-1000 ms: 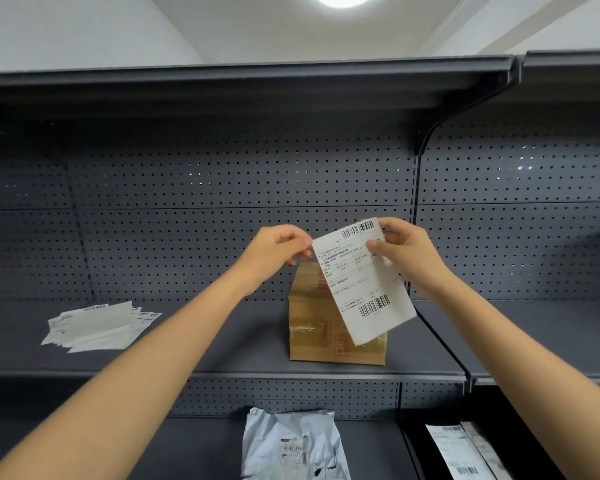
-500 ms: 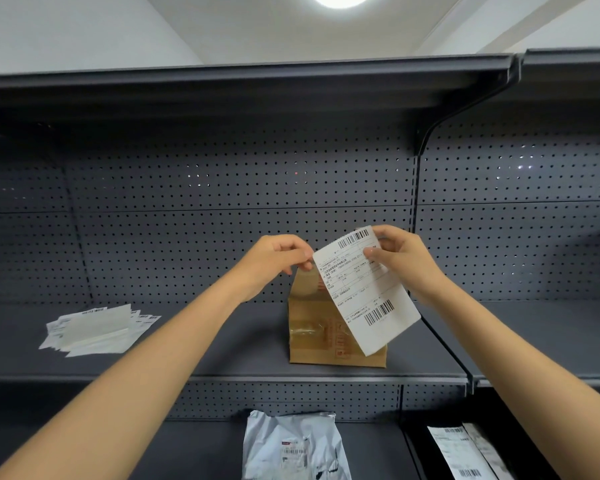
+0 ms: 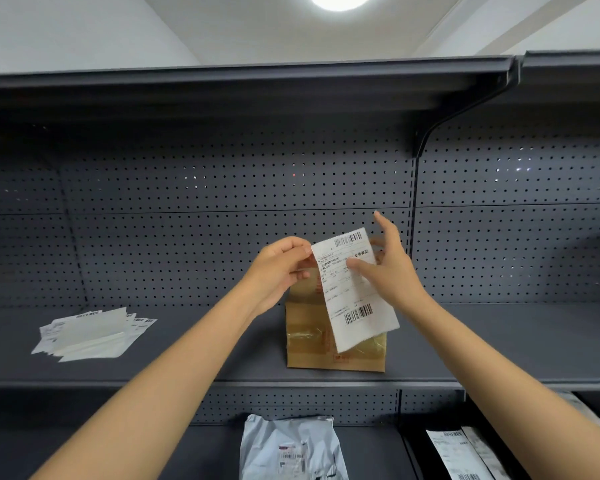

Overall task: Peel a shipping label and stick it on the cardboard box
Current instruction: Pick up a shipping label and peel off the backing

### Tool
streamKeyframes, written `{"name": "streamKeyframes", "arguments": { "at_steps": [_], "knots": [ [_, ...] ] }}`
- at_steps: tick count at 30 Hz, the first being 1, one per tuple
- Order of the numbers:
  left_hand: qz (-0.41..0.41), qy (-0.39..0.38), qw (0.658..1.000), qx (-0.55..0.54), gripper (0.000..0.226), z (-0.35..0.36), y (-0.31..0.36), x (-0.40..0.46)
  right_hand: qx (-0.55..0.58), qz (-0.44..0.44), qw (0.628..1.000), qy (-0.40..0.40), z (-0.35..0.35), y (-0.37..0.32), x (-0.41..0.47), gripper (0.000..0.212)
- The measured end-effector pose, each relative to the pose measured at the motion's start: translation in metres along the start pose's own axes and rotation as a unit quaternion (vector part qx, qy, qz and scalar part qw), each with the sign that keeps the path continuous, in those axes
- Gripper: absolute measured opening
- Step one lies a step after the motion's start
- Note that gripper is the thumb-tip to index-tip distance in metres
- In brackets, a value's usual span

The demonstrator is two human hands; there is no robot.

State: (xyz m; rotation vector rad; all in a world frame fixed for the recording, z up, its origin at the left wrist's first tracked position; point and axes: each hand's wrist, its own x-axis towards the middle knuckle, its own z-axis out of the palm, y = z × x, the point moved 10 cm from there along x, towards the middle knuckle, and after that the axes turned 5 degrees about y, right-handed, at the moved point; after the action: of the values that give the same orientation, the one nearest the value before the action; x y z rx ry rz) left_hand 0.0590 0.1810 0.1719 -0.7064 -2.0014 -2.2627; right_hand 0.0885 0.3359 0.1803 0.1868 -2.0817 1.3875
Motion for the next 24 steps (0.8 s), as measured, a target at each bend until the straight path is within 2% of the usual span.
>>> {"name": "streamKeyframes", "arguments": {
  "at_steps": [2, 4, 6, 8, 11, 14, 17, 24],
  "knots": [
    [0.006, 0.012, 1.000, -0.021, 0.023, 0.001, 0.000, 0.001, -0.039, -0.048, 0.998, 0.029, 0.002, -0.008, -0.005, 0.069],
    [0.016, 0.023, 0.999, -0.031, 0.023, 0.002, 0.001, 0.002, -0.041, -0.097, 0.993, 0.044, 0.005, -0.021, -0.012, 0.039],
    [0.030, 0.026, 0.999, -0.032, 0.022, 0.003, 0.003, 0.003, 0.008, -0.102, 0.995, 0.021, 0.012, -0.028, -0.016, 0.013],
    [0.045, 0.032, 0.998, -0.026, 0.021, 0.002, 0.005, 0.004, 0.069, -0.078, 0.994, -0.021, 0.021, -0.030, -0.020, 0.013],
    [0.074, 0.040, 0.996, 0.023, 0.017, 0.002, 0.007, 0.005, 0.121, -0.060, 0.990, -0.038, 0.027, -0.029, -0.020, 0.018],
    [0.095, 0.034, 0.993, 0.066, 0.014, 0.007, 0.010, 0.003, 0.142, -0.044, 0.989, -0.013, 0.026, -0.025, -0.018, 0.017],
    [0.112, 0.026, 0.989, 0.089, 0.016, 0.010, 0.013, 0.002, 0.144, -0.038, 0.989, 0.003, 0.025, -0.024, -0.016, 0.008],
    [0.084, 0.046, 0.990, 0.103, 0.014, -0.001, 0.002, 0.005, 0.162, -0.007, 0.987, 0.011, 0.020, -0.016, -0.014, 0.018]
  ]
}}
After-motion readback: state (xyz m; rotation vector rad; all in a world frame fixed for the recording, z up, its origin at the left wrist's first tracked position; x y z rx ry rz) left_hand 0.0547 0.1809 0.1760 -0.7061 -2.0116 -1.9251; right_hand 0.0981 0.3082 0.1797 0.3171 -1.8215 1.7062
